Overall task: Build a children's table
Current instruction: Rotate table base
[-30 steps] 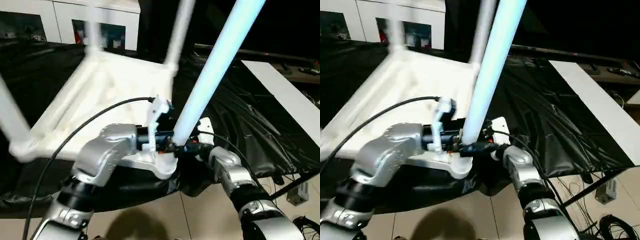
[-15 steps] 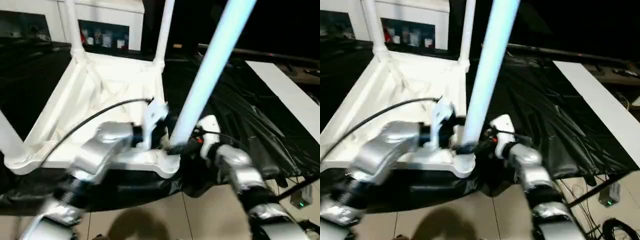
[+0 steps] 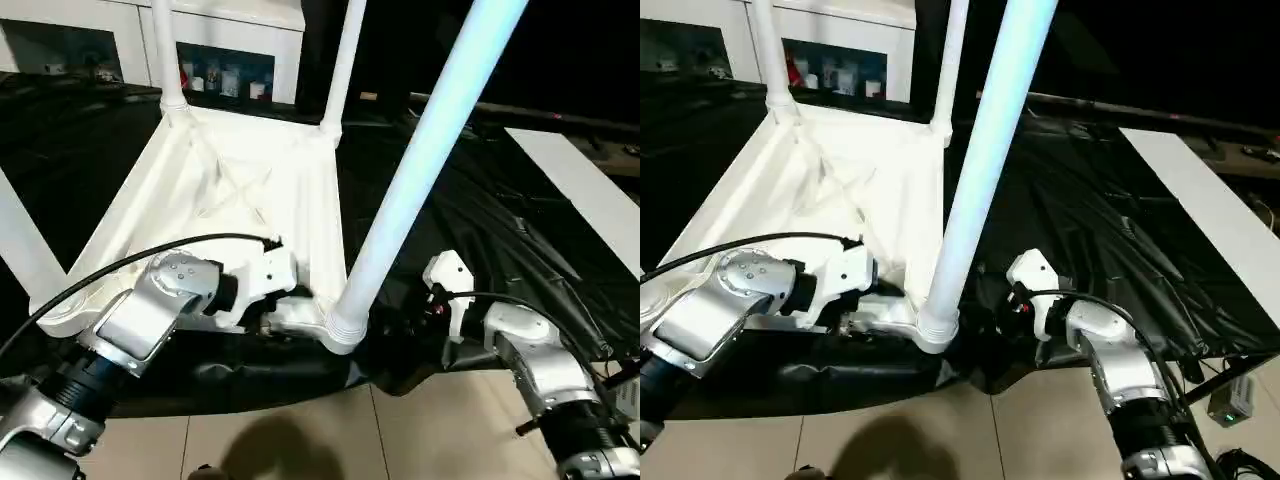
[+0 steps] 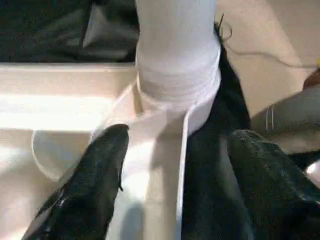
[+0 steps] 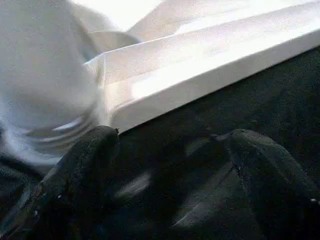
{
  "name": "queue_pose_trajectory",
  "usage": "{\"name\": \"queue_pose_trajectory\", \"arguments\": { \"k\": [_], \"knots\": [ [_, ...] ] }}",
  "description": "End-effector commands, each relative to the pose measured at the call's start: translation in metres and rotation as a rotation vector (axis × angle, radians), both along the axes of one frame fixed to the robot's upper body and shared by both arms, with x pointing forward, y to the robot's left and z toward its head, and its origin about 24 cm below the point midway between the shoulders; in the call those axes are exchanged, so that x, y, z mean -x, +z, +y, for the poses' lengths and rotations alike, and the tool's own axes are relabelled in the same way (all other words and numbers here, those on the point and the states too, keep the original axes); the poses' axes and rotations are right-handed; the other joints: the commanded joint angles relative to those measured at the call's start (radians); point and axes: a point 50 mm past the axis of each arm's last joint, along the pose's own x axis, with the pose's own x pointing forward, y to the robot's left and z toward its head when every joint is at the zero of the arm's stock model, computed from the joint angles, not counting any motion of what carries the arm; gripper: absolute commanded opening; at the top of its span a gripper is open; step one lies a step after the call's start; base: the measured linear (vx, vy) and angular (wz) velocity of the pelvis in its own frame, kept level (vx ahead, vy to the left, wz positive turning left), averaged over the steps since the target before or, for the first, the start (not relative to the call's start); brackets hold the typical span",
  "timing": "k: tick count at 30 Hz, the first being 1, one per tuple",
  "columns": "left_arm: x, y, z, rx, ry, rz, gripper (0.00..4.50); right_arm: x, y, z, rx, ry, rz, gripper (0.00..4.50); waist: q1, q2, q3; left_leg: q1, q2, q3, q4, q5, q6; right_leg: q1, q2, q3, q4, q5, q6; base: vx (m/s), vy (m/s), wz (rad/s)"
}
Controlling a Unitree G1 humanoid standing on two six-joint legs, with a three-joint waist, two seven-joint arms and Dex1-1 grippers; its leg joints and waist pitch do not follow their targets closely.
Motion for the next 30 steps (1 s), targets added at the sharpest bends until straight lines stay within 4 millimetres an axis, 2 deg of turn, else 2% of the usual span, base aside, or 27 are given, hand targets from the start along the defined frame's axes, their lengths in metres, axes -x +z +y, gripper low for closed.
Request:
{"name": "queue_pose_trajectory", "arguments": {
  "k": [1,3,6,8,11,20,27,30],
  "knots": [
    [-0.004,0.001,-0.001,-0.032,-0.021,-0.027,3.25,0.002,0.005,-0.003,0.006,0.012,-0.003,3.85,-0.002,0.031,-0.06,0.024,0.01,0.0,-0.077,-0.346,-0.047,0.035,-0.053,0.042,-0.09,-0.318,-0.138,0.0,0.0,0.0],
    [-0.005,-0.001,0.001,-0.041,-0.015,-0.029,3.18,0.004,0.006,-0.002,0.001,0.02,-0.001,3.85,0.0,0.03,-0.061,0.022,0.01,0.0,-0.077,-0.336,-0.045,0.037,-0.053,0.041,-0.088,-0.307,-0.142,0.0,0.0,0.0],
    [-0.007,-0.002,0.001,-0.037,-0.017,-0.026,2.83,0.011,0.008,-0.001,-0.016,0.054,0.015,3.85,0.002,0.034,-0.061,0.022,0.012,0.001,-0.078,-0.315,-0.04,0.039,-0.053,0.041,-0.082,-0.257,-0.164,0.0,0.0,0.0],
    [-0.008,-0.004,0.0,-0.016,-0.027,-0.019,2.8,0.017,0.009,-0.002,-0.023,0.091,0.038,3.85,0.003,0.03,-0.062,0.023,0.012,0.002,-0.076,-0.317,-0.035,0.04,-0.053,0.041,-0.082,-0.249,-0.167,0.0,0.0,0.0],
    [-0.009,-0.004,-0.001,-0.001,-0.037,-0.008,2.52,0.021,0.011,-0.003,-0.024,0.119,0.055,3.85,0.003,0.03,-0.061,0.02,0.01,0.002,-0.077,-0.314,-0.031,0.043,-0.055,0.041,-0.084,-0.265,-0.161,0.0,0.0,0.0],
    [-0.014,-0.007,-0.002,-0.028,-0.08,0.019,1.91,0.026,0.014,-0.007,-0.006,0.146,0.08,3.85,0.005,0.028,-0.058,0.023,0.012,0.0,-0.076,-0.336,-0.033,0.038,-0.06,0.041,-0.093,-0.339,-0.143,0.0,0.0,0.0],
    [-0.015,-0.007,0.001,-0.049,-0.095,0.046,1.29,0.028,0.017,-0.007,-0.007,0.158,0.089,3.85,0.006,0.029,-0.059,0.023,0.013,-0.001,-0.076,-0.335,-0.035,0.038,-0.061,0.04,-0.091,-0.331,-0.149,0.0,0.0,0.0],
    [-0.014,-0.009,0.004,-0.055,-0.102,0.072,1.2,0.03,0.017,-0.006,-0.015,0.172,0.097,3.85,0.006,0.03,-0.06,0.023,0.013,-0.001,-0.076,-0.326,-0.033,0.039,-0.061,0.04,-0.087,-0.303,-0.159,0.0,0.0,0.0]
  ]
}}
